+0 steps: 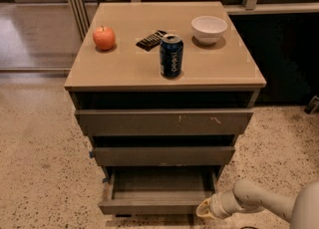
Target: Close bottom drawer
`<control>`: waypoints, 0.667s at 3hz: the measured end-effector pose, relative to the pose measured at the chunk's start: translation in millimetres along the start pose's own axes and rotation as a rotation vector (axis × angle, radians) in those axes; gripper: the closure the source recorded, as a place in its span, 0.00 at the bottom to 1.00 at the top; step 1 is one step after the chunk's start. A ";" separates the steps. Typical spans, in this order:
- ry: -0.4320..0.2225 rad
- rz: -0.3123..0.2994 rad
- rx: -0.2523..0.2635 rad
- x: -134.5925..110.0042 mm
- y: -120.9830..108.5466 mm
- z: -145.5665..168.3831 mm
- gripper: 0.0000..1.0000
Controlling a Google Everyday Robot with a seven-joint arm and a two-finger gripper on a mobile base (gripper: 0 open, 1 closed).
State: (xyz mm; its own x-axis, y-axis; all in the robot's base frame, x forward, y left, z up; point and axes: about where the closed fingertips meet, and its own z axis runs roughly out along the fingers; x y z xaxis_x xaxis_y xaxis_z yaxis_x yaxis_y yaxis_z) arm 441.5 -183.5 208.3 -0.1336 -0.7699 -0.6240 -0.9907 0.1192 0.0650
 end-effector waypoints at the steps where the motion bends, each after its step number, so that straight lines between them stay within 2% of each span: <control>1: 0.001 0.003 -0.002 8.8 -4.5 14.2 1.00; 2: 0.002 -0.027 0.046 17.1 -16.3 25.4 1.00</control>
Offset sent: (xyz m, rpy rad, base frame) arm 0.0330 -0.0053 -0.0462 -0.0285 -0.1352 -0.0221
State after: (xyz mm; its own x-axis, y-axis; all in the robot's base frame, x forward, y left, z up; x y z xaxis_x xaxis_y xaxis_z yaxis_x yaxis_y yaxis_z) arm 455.9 -182.7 176.7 -0.1068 -0.7748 -0.6232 -0.9918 0.1268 0.0122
